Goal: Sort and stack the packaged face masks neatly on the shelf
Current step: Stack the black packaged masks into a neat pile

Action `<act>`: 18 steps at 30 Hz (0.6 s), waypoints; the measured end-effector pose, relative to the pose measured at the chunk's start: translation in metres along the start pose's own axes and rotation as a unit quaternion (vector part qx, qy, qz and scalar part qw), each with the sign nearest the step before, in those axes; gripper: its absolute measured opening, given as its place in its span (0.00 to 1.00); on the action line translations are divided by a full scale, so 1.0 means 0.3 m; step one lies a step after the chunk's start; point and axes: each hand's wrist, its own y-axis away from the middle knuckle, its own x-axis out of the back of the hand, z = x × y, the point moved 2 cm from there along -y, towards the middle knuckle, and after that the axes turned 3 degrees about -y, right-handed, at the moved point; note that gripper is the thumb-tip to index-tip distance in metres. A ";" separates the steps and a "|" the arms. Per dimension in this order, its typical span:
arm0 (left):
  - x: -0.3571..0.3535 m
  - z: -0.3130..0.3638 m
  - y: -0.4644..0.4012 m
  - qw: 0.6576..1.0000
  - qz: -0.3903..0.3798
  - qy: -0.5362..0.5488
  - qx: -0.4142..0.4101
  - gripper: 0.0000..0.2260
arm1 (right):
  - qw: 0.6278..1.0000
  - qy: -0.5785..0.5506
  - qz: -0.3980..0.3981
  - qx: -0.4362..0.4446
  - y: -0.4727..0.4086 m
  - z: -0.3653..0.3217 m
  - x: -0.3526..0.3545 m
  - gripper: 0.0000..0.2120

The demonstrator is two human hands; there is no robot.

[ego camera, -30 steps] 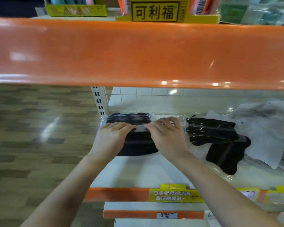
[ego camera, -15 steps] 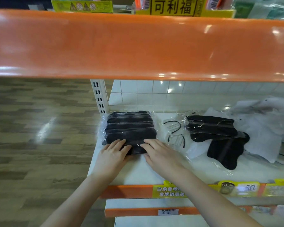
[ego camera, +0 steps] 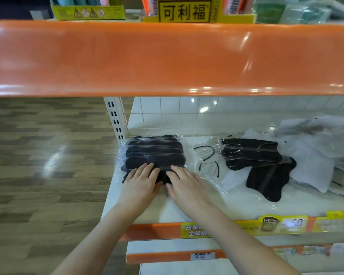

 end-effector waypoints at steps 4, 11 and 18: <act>0.029 0.165 -0.047 0.997 0.066 0.041 -0.028 0.15 | 1.000 -0.001 0.022 -0.022 0.027 0.103 0.082 0.18; 0.010 0.472 -0.181 0.995 0.004 0.095 -0.031 0.16 | 0.993 0.027 -0.027 -0.111 0.119 0.378 0.181 0.21; -0.050 0.686 -0.342 0.993 -0.064 0.078 -0.059 0.19 | 0.978 0.051 -0.093 -0.178 0.161 0.633 0.258 0.24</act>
